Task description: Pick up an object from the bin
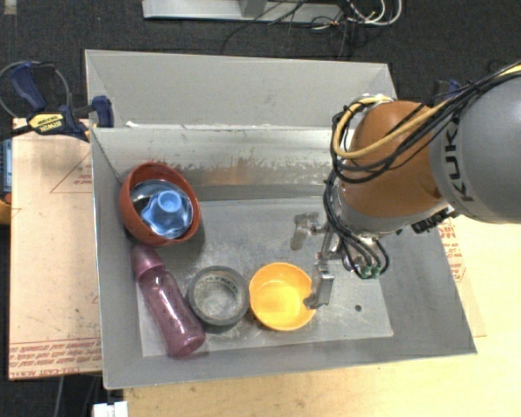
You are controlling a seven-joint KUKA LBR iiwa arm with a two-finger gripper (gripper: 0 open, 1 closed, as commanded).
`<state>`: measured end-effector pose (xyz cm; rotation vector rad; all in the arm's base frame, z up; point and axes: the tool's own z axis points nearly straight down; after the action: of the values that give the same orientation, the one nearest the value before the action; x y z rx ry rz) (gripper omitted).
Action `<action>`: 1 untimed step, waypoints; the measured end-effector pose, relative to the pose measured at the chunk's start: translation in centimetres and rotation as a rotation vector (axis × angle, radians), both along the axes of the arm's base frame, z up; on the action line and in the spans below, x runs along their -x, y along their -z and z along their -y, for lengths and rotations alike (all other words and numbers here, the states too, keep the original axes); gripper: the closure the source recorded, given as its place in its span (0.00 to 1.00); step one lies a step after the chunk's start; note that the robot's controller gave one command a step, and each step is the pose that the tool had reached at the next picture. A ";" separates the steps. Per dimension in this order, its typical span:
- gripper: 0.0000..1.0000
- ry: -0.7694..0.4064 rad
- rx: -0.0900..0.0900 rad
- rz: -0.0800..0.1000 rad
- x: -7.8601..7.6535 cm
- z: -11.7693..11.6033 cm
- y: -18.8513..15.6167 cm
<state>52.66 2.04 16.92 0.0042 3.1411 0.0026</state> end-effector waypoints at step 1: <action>0.00 0.000 0.000 0.000 0.0 0.0 0.0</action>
Offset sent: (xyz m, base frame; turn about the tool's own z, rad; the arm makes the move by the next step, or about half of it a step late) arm -0.0099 0.0133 -0.0473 0.1216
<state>52.66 2.04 16.92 0.0042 3.1411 0.0027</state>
